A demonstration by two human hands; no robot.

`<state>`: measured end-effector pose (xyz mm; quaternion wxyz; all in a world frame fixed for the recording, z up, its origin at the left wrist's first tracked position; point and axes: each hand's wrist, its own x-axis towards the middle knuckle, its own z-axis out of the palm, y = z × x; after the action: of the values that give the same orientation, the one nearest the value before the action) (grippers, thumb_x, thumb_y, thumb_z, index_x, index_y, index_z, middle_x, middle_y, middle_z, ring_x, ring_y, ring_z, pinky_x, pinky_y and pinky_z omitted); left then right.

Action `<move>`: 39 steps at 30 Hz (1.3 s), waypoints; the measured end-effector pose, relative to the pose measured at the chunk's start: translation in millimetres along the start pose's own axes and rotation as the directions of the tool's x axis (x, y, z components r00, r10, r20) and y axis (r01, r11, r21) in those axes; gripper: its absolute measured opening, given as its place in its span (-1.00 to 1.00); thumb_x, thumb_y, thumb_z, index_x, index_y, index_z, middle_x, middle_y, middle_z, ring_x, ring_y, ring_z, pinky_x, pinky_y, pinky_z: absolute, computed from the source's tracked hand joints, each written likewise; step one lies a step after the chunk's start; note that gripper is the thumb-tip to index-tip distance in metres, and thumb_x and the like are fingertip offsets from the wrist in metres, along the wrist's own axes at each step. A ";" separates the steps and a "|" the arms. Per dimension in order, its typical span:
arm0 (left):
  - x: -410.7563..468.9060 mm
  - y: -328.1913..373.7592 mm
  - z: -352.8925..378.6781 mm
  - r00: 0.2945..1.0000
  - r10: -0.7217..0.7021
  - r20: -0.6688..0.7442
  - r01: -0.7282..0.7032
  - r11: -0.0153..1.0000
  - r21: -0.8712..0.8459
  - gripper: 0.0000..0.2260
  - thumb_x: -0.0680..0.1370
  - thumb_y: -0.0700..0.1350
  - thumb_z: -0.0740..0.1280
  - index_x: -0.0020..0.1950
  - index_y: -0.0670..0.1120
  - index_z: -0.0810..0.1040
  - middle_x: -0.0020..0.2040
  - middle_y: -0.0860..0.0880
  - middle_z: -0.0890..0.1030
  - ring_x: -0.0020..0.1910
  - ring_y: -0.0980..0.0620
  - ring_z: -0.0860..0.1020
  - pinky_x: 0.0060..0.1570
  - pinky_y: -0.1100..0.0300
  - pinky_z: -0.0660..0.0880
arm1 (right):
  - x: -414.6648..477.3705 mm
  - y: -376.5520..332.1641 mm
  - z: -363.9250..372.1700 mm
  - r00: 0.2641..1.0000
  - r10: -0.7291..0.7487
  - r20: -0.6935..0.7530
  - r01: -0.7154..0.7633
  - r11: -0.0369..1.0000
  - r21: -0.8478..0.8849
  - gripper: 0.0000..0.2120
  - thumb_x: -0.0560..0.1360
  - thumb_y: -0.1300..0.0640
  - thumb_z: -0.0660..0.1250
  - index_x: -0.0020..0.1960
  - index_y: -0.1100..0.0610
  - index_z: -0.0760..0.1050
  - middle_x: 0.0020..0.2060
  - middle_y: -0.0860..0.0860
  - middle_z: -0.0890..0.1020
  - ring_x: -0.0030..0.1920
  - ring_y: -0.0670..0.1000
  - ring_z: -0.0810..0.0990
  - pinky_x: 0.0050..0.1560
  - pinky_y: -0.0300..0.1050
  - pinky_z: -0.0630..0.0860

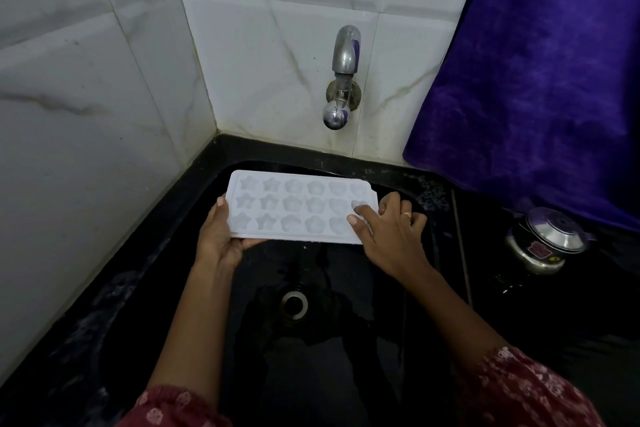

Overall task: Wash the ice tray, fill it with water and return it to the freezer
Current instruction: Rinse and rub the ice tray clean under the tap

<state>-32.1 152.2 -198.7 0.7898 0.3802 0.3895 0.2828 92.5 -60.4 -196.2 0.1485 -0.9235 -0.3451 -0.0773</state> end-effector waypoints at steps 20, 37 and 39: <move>-2.6 2.7 5.0 1.000 -0.004 0.019 0.005 1.000 -0.014 -0.80 0.63 0.04 0.09 0.00 0.05 0.48 -0.07 -0.02 0.61 -0.12 -0.05 0.60 -0.32 -0.09 0.54 | 13.0 -15.4 -1.4 0.989 -0.138 0.048 0.139 0.990 -0.030 -0.62 0.52 -0.27 -0.02 0.23 -0.18 0.37 0.10 0.02 0.29 0.10 0.04 0.24 0.06 -0.04 0.04; -1.7 4.4 4.6 1.000 -0.009 0.024 0.009 1.000 0.001 -0.81 0.64 0.03 0.09 -0.03 0.07 0.48 -0.09 0.00 0.61 -0.16 -0.02 0.61 -0.36 -0.06 0.56 | 13.9 -16.9 2.2 0.990 -0.135 0.032 0.136 0.990 -0.031 -0.62 0.52 -0.26 -0.02 0.22 -0.18 0.40 0.07 0.01 0.30 0.06 0.01 0.23 0.00 -0.08 -0.01; -2.5 3.6 4.5 1.000 -0.011 0.021 0.011 1.000 0.003 -0.80 0.64 0.02 0.08 -0.03 0.06 0.47 -0.11 0.01 0.61 -0.19 0.00 0.61 -0.41 -0.03 0.55 | 14.2 -15.4 1.5 0.992 -0.125 0.030 0.125 0.992 -0.020 -0.63 0.53 -0.24 0.00 0.21 -0.17 0.41 0.08 0.00 0.29 0.06 0.01 0.22 -0.04 -0.11 -0.06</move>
<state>-30.3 150.6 -192.9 0.7949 0.3824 0.3836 0.2735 93.1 -40.1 -190.7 0.1284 -0.9026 -0.4035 -0.0771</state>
